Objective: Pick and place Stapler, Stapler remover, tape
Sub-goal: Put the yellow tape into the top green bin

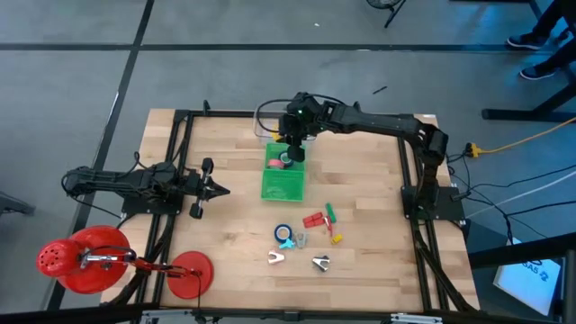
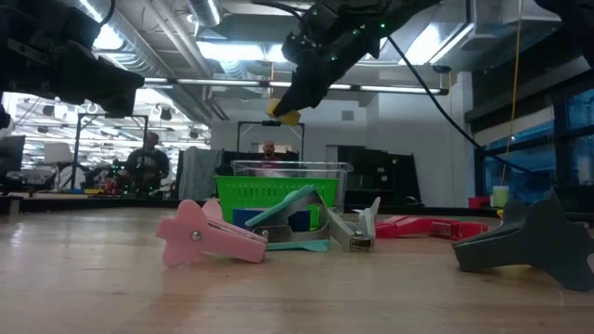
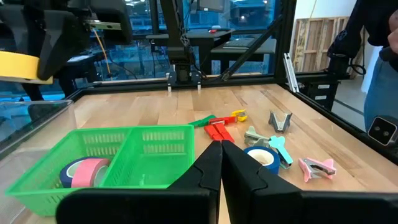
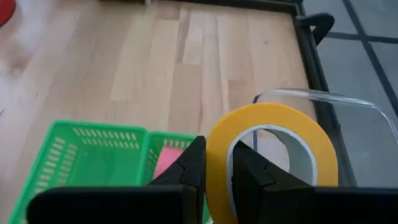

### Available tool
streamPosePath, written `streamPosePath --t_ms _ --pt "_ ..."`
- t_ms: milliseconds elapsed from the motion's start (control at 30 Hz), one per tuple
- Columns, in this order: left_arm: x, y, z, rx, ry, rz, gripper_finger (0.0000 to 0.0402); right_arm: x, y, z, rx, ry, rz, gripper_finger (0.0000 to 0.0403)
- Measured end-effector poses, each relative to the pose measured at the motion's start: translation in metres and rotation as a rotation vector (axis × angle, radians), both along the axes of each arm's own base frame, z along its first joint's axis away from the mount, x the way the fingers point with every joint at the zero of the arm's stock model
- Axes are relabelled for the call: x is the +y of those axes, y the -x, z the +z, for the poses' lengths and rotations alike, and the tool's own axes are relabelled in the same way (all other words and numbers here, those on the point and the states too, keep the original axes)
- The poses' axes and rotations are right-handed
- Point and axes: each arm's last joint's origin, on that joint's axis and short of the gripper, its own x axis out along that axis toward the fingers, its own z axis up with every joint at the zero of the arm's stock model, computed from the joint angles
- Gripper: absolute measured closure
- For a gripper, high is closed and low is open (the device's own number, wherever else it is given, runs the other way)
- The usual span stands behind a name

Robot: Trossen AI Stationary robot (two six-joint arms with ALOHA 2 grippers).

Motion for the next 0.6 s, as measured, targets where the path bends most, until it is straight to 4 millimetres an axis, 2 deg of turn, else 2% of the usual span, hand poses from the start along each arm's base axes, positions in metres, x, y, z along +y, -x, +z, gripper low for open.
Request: streamPosePath --t_ms 233,600 --pt "0.0 0.0 0.0 0.0 0.0 0.0 0.0393 0.004 0.007 -0.018 0.158 -0.086 0.022 0.0353" --pt "0.0 0.0 0.0 0.0 0.0 0.0 0.0395 0.005 -0.001 -0.052 0.259 -0.132 0.031 0.0353"
